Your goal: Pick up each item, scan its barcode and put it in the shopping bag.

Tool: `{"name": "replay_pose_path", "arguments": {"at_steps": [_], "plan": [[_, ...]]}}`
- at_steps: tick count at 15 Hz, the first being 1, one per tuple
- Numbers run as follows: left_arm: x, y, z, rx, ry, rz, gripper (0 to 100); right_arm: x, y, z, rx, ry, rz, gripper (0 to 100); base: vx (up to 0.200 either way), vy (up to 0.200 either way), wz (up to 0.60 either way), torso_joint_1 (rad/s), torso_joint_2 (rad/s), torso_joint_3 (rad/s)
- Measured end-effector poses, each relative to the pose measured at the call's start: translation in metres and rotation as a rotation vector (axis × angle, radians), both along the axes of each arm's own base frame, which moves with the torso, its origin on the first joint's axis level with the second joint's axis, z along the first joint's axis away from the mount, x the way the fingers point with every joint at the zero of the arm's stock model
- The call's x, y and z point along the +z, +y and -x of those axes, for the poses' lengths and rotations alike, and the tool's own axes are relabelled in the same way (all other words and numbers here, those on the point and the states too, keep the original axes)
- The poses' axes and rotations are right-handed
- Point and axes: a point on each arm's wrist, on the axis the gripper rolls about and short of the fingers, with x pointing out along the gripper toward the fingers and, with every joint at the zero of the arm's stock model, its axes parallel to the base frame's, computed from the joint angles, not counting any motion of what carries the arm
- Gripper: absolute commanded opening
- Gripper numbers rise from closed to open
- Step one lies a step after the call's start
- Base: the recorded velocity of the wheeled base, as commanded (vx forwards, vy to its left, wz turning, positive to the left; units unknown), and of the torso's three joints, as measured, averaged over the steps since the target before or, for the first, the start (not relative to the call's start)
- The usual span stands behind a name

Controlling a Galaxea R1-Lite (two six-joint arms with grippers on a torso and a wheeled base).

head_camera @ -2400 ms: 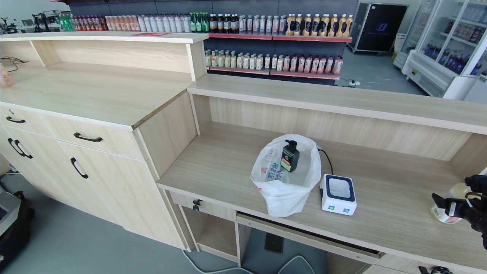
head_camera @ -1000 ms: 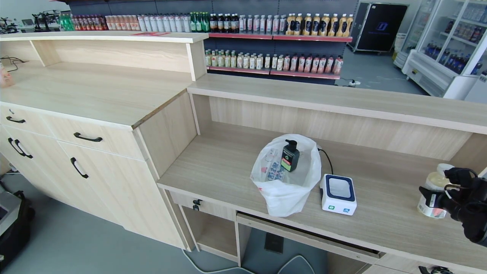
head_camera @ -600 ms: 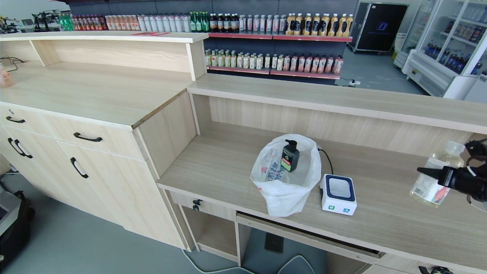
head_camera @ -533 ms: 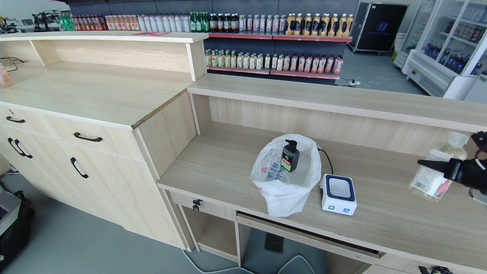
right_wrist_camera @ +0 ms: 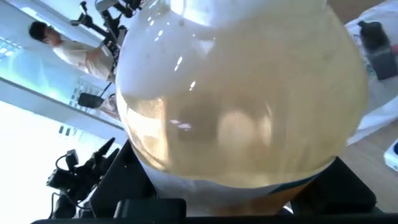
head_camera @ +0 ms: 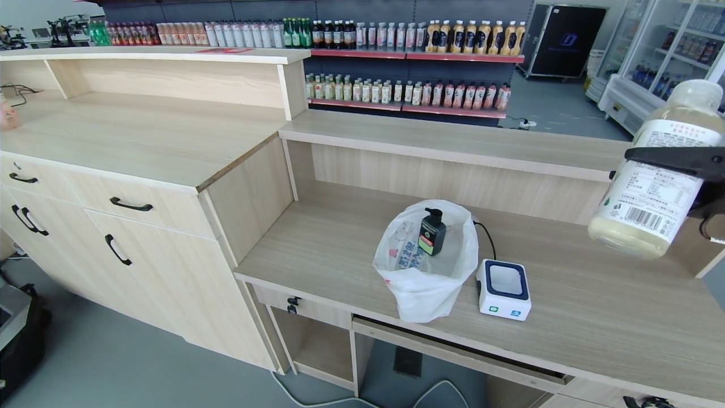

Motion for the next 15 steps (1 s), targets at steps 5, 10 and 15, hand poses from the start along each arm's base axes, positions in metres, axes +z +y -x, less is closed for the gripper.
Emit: {"name": "replay_pose_path", "arguments": {"at_steps": [5,10,15], "plan": [[0.0,0.0,0.0,0.0,0.0,0.0,100,0.01,0.044,0.054,0.205,-0.043,-0.021,0,0.0,0.0,0.0,0.0,0.0,0.0],[0.0,0.0,0.0,0.0,0.0,0.0,100,0.001,0.066,0.095,0.372,-0.031,-0.026,0,0.0,0.0,0.0,0.0,0.0,0.0],[0.0,0.0,0.0,0.0,0.0,0.0,100,0.004,0.076,0.115,0.486,-0.066,-0.028,0,0.0,0.0,0.0,0.0,0.0,0.0]]}}
